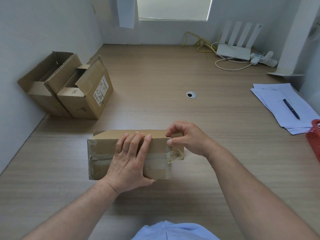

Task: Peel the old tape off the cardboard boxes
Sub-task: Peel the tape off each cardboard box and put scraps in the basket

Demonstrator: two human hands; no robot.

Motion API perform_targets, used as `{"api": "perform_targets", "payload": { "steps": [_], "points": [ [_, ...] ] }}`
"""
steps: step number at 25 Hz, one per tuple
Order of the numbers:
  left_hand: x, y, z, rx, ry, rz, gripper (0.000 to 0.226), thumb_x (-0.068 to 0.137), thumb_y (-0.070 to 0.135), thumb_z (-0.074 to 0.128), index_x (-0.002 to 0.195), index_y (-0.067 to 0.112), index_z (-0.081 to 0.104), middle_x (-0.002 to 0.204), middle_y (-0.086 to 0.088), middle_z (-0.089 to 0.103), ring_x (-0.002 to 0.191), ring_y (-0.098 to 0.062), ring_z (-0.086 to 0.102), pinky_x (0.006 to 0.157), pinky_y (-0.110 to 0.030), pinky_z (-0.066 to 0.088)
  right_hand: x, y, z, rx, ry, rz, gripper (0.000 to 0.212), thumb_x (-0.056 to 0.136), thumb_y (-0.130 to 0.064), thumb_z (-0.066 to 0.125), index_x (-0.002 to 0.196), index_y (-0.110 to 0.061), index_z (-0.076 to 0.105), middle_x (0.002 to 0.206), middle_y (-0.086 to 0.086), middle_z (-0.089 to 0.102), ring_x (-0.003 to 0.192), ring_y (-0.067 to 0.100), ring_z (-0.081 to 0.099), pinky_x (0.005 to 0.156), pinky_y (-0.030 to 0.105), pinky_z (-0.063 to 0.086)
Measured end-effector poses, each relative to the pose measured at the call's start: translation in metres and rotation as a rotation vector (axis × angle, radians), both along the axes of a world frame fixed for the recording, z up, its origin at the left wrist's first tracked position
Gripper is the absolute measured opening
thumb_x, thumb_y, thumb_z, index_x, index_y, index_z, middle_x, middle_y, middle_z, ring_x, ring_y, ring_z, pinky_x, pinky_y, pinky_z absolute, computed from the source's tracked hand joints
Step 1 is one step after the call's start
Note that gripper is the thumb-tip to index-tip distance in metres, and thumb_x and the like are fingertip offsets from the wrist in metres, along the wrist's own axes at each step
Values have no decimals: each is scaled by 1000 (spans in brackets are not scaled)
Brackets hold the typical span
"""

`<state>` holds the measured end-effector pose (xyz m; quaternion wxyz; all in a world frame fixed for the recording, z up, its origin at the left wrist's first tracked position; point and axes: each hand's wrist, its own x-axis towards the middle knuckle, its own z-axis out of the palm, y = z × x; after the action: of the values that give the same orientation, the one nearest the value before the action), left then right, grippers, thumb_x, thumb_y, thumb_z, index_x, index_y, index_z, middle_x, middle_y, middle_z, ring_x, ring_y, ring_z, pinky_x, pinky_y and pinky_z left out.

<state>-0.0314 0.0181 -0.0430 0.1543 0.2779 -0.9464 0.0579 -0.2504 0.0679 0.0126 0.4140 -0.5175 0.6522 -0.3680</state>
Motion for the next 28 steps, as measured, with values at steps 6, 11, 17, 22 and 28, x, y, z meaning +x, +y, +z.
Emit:
{"api": "perform_targets", "payload": {
  "steps": [6,11,17,22,28],
  "points": [
    [-1,-1,0,1,12,6,123,46,71,73,140,3,31,132,-16,36,127,-33,35,112,-51,21,2,1,-5,7,27,-75,24,74,-5,75,76,-22,58,104,2,58,99,18,58,86,29,47],
    [-2,-1,0,3,19,10,123,47,71,74,140,3,31,132,-16,36,127,-33,34,113,-51,20,5,7,-10,-11,148,-185,19,73,-19,79,76,-24,61,90,-10,55,82,2,54,66,4,36],
    [-3,0,1,13,18,18,122,48,70,73,140,3,30,132,-16,35,127,-33,35,112,-53,22,13,8,-13,14,-109,-265,20,77,-3,74,72,-15,59,72,-1,59,60,5,54,54,14,43],
    [-3,-2,1,11,17,21,120,49,71,71,140,3,31,131,-17,36,127,-34,35,112,-52,22,16,6,-11,-8,-147,-269,23,79,1,70,71,-17,57,74,1,59,65,11,54,59,19,47],
    [-5,-3,2,5,22,29,122,47,70,73,140,2,32,131,-17,37,127,-34,36,110,-53,24,19,3,-8,-9,-41,-306,26,77,0,71,68,-19,56,67,-4,55,63,10,51,61,24,46]
  ]
}}
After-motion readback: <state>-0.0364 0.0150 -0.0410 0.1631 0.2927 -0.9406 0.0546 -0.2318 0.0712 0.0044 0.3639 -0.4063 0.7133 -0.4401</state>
